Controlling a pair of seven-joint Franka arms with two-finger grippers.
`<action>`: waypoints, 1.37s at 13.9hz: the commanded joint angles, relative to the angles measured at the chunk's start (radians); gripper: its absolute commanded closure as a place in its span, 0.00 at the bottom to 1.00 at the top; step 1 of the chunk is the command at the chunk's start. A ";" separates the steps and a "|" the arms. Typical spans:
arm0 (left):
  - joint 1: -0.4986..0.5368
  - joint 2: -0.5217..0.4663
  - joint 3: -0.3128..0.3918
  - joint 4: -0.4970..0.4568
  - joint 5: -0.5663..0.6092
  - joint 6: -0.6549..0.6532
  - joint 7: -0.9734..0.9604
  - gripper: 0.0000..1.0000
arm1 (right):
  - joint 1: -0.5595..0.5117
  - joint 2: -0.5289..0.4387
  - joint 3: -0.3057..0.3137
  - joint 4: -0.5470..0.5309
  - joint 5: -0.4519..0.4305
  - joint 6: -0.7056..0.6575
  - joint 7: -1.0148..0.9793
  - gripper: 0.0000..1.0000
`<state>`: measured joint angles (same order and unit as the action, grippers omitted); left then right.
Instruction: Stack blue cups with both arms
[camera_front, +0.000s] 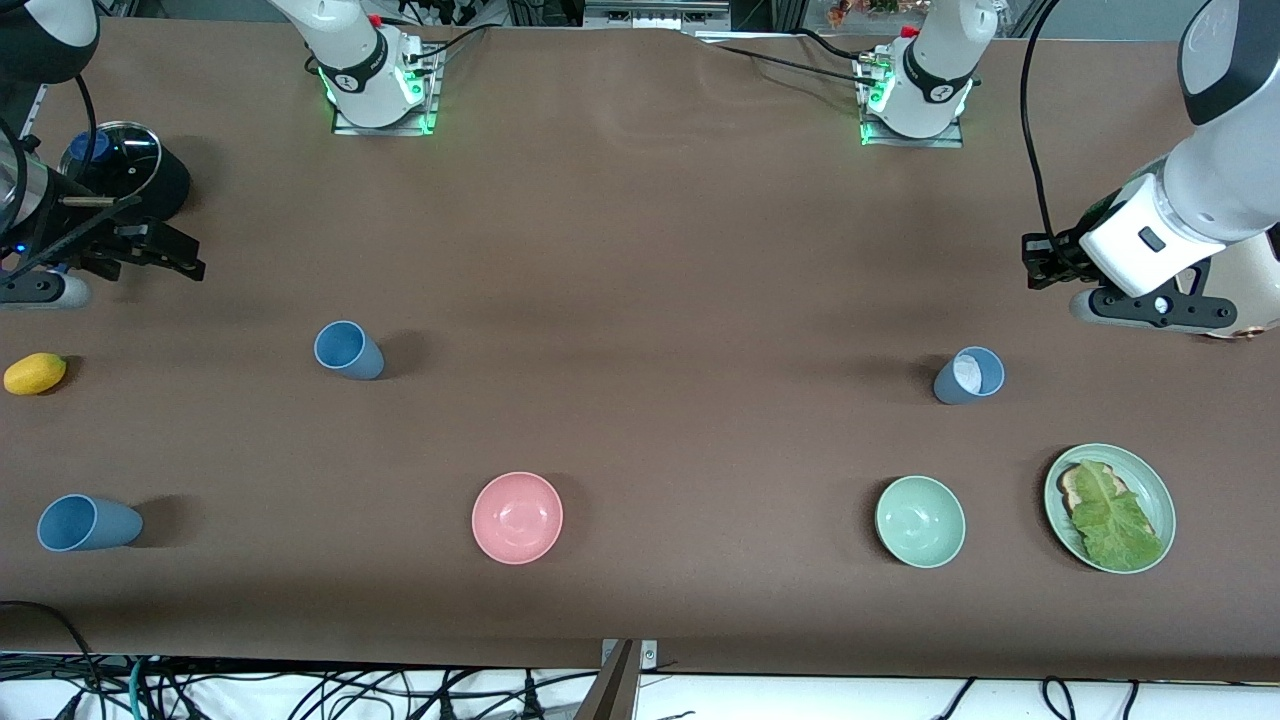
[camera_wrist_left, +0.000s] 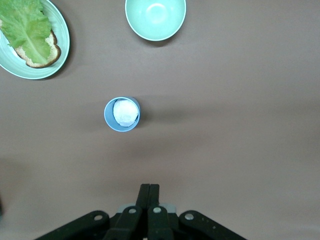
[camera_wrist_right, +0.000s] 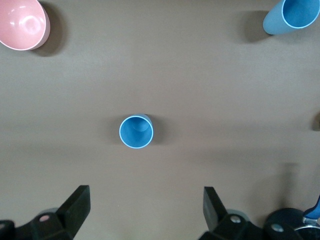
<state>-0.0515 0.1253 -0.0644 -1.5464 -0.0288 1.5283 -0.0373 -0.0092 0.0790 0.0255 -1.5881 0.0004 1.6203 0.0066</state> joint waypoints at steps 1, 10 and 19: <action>0.004 0.013 0.001 0.031 -0.020 -0.005 0.019 1.00 | -0.003 0.004 0.002 0.013 -0.005 -0.016 -0.010 0.00; 0.001 0.014 0.000 0.029 -0.019 -0.005 0.020 0.73 | -0.005 0.004 0.002 0.014 -0.003 -0.016 -0.011 0.00; 0.004 0.013 -0.002 0.029 -0.019 -0.016 0.039 0.00 | -0.005 0.005 0.002 0.013 -0.005 -0.017 -0.011 0.00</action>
<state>-0.0526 0.1258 -0.0656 -1.5464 -0.0288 1.5292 -0.0191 -0.0092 0.0799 0.0255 -1.5881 0.0004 1.6186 0.0065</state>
